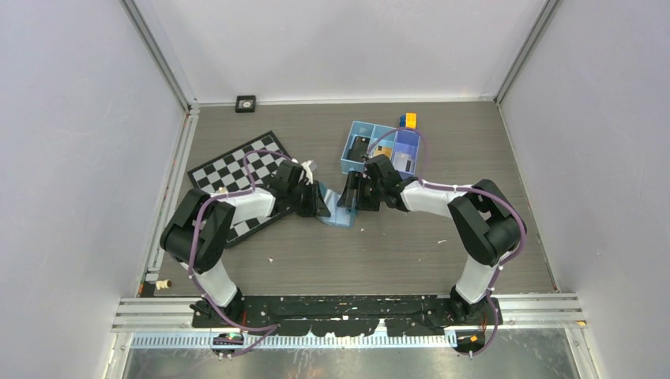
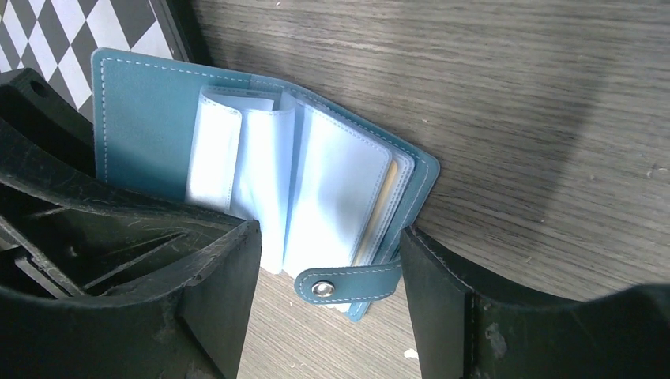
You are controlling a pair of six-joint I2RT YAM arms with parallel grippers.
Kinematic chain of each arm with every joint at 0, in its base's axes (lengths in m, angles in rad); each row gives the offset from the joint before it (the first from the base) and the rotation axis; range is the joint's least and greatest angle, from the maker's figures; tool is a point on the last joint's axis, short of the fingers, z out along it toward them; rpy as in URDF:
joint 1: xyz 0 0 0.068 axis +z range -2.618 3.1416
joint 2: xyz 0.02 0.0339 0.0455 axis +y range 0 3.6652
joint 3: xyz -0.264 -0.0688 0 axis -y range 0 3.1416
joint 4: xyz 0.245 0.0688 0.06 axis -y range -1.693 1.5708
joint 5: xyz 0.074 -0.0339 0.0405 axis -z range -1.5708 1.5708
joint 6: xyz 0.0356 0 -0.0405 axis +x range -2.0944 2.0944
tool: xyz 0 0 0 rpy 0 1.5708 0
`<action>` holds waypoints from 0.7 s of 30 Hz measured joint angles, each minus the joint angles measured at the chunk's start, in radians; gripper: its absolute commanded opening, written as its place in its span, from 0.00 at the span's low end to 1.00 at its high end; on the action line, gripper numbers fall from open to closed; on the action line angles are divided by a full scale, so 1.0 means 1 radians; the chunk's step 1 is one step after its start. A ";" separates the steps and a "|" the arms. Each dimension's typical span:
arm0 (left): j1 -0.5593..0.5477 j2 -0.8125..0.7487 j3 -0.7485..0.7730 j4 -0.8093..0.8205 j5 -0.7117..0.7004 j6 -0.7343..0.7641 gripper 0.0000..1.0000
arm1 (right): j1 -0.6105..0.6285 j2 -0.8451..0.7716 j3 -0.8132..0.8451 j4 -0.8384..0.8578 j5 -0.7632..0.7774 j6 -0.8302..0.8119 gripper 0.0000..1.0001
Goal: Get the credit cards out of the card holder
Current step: Pick up the card holder from the center of the board.
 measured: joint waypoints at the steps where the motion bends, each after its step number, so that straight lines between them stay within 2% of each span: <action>1: 0.004 0.000 0.000 0.001 0.006 -0.004 0.20 | -0.001 0.000 0.000 -0.001 0.003 0.001 0.69; 4: 0.024 0.003 -0.006 0.029 0.046 -0.025 0.19 | -0.005 0.000 0.000 -0.014 0.015 0.002 0.68; 11: 0.108 0.060 -0.099 0.252 0.197 -0.163 0.17 | -0.014 -0.009 0.000 -0.049 0.052 0.015 0.70; 17: 0.138 0.061 -0.157 0.410 0.269 -0.255 0.17 | -0.041 -0.028 -0.019 -0.037 0.041 0.040 0.77; 21: 0.140 0.037 -0.189 0.488 0.293 -0.294 0.16 | -0.055 -0.062 -0.058 -0.002 0.014 0.058 0.87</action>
